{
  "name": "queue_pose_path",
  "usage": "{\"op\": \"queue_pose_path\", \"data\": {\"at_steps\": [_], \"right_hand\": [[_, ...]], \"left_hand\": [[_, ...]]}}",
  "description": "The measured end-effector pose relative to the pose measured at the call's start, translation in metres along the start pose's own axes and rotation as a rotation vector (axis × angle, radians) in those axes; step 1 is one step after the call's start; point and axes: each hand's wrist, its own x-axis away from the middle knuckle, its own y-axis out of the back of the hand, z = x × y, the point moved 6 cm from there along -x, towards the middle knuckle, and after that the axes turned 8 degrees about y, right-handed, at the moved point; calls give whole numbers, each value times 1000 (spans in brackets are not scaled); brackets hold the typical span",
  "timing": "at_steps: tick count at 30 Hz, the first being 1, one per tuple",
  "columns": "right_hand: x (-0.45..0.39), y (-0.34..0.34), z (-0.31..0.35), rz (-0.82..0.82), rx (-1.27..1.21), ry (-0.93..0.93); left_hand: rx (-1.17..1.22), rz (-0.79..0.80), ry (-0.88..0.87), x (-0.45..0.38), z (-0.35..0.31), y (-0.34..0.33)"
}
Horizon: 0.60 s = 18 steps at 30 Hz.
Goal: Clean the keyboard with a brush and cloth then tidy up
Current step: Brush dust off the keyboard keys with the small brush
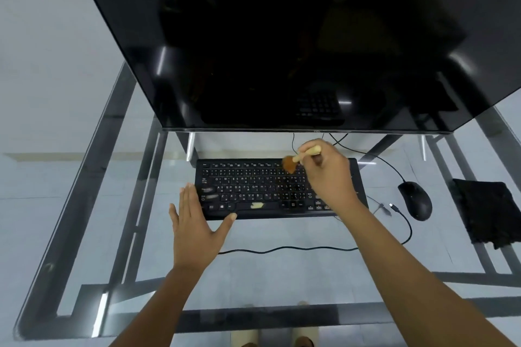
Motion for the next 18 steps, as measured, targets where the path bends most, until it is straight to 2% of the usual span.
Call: {"op": "queue_pose_path", "data": {"at_steps": [2, 4, 6, 7, 8, 10, 11, 12, 13, 15, 17, 18], "right_hand": [[-4, -11, 0, 81, -104, -81], [-4, -23, 6, 182, -44, -61], [-8, -20, 18, 32, 71, 56], [-9, -17, 24, -41, 47, 76], [-10, -20, 26, -34, -27, 58], [-5, -44, 28, 183, -208, -67], [1, -57, 31, 308, -234, -102], [5, -66, 34, 370, -162, -61], [7, -69, 35, 356, -88, 6], [5, -61, 44, 196, 36, 166], [6, -56, 48, 92, -35, 165], [9, -60, 49, 113, -139, 93]], "left_hand": [[-20, -2, -18, 1, 4, 0], [-20, -10, -34, 3, 6, 0], [-4, -8, -31, 4, 7, 1], [2, -7, -31, 4, 6, 1], [6, -10, -32, 4, 5, 1], [12, -14, -35, 3, 5, 2], [16, -14, -35, 3, 5, 2], [21, -14, -33, 3, 6, 3], [24, -12, -30, 4, 6, 3], [32, -5, -24, 3, 6, 4], [36, -4, -23, 3, 6, 4], [29, -3, -24, 3, 6, 4]]}}
